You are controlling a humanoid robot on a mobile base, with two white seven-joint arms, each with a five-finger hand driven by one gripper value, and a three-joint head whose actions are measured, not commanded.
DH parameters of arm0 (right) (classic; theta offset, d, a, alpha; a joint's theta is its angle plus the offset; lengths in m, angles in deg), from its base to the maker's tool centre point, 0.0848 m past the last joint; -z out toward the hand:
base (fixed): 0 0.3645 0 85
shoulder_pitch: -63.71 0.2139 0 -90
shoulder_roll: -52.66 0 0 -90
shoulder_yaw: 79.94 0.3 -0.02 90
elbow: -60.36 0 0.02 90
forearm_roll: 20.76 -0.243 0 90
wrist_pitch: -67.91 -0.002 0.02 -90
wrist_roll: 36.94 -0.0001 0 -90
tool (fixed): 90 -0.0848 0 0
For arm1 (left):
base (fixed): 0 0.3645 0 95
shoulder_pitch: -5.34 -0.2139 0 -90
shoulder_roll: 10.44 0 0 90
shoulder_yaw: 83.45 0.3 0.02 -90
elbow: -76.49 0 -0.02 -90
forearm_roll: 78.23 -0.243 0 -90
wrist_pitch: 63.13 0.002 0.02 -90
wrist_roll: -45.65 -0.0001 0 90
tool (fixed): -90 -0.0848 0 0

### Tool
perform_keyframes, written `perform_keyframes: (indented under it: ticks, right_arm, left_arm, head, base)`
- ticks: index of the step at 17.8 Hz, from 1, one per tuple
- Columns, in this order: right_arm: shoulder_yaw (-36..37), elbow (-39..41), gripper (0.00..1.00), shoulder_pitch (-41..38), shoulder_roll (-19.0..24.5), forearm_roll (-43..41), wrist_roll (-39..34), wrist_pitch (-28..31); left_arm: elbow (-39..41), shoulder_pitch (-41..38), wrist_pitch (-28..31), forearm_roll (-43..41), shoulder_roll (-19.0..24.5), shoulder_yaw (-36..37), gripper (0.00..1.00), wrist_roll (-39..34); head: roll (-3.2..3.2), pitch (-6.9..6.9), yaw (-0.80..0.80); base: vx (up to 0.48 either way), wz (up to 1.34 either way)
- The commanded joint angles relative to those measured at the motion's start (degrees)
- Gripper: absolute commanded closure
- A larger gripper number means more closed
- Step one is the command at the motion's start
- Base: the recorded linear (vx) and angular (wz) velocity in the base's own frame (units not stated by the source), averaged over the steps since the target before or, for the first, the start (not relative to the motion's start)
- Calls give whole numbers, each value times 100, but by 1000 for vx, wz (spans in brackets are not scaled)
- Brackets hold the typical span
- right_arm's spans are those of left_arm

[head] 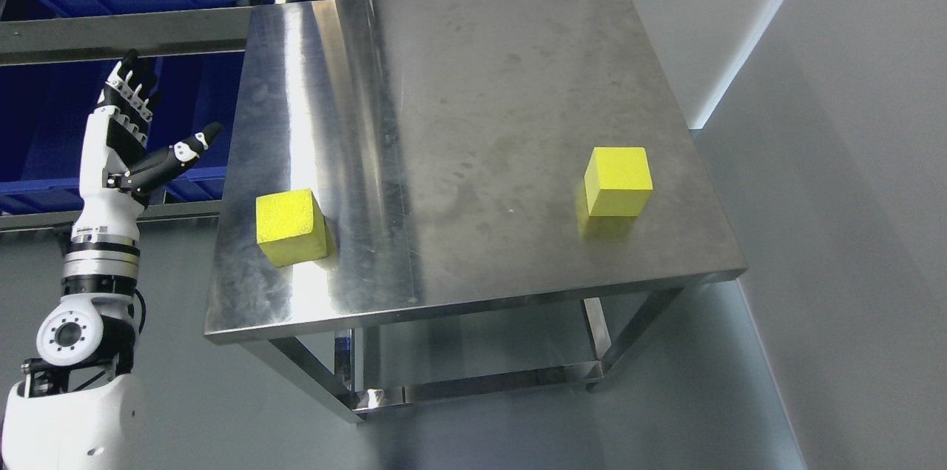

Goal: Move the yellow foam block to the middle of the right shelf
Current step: 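Reach the left hand toward the yellow foam cube nearer the robot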

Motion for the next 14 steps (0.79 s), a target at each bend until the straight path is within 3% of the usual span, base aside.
perform_keyframes:
  ticks: [1,6,11,14]
  right_arm:
    - [0,100,0,9,-100,0,0,4]
    - [0,100,0,9,-100,0,0,4]
    - [0,100,0,9,-100,0,0,4]
    - [0,100,0,9,-100,0,0,4]
  left_arm:
    - [1,12,-25,-1,102,3,0,5]
    - [1,-23,-104,-1,655,-268,0,135]
    - [10,-75,-315,8,867,-1208,0,2321]
    - [10,-75,-385,26,946,-1394,0,3079]
  head:
    - [0,0,0]
    - [0,0,0]
    - [0,0,0]
    - [0,0,0]
  base:
    - [-98,-231]
    - [-117,-168]
    - [-99,203]
    - [-77,298]
